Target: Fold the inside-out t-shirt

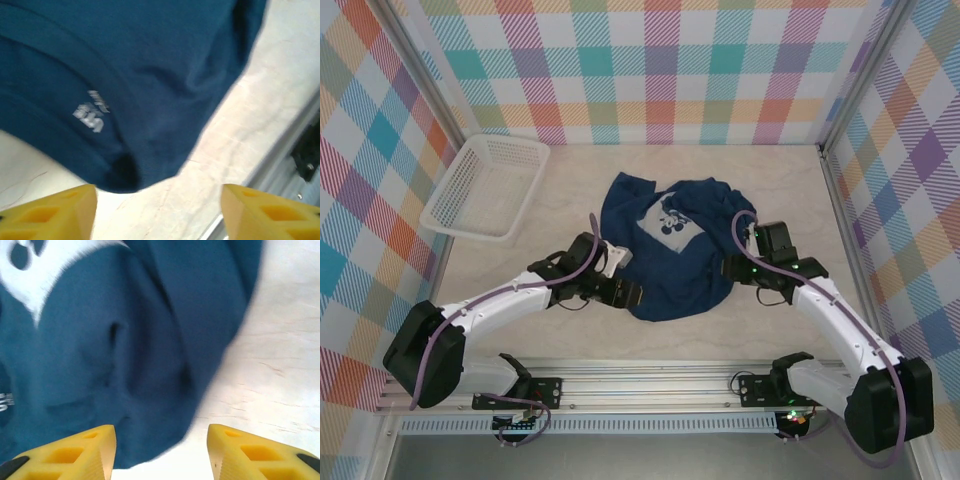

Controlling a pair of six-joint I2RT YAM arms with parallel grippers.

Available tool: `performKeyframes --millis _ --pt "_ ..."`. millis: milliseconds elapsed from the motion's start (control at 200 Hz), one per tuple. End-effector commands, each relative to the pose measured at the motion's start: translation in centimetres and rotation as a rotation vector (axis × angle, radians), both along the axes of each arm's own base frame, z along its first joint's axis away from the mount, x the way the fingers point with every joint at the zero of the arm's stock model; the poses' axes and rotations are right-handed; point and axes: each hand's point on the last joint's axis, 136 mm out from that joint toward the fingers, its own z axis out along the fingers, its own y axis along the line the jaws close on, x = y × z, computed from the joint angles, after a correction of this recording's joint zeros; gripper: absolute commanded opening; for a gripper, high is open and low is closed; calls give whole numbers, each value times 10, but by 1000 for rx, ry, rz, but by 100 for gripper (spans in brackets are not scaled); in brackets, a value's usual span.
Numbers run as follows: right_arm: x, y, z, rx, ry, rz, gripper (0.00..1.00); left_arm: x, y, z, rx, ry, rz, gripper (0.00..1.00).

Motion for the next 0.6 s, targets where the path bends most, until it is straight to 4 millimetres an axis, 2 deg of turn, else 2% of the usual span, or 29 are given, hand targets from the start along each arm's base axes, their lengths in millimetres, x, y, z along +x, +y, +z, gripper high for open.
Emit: performKeyframes --millis 0,105,170,230,395,515,595 --pt "24 35 22 71 -47 68 54 52 2 44 -3 -181 176 71" --pt "35 49 17 103 -27 92 56 71 -16 38 -26 -136 217 71" --pt "38 62 13 130 -5 117 58 73 -28 30 -10 -121 207 71" --pt "36 67 6 116 37 133 59 67 -40 20 19 -114 158 70" --pt "33 41 -14 -8 84 58 61 46 -85 -3 107 -173 17 70" --pt "30 26 -26 -9 138 10 61 48 -116 -10 206 -303 -62 71" --pt "25 23 -37 -7 173 13 61 54 -128 -27 266 -364 -85 71"
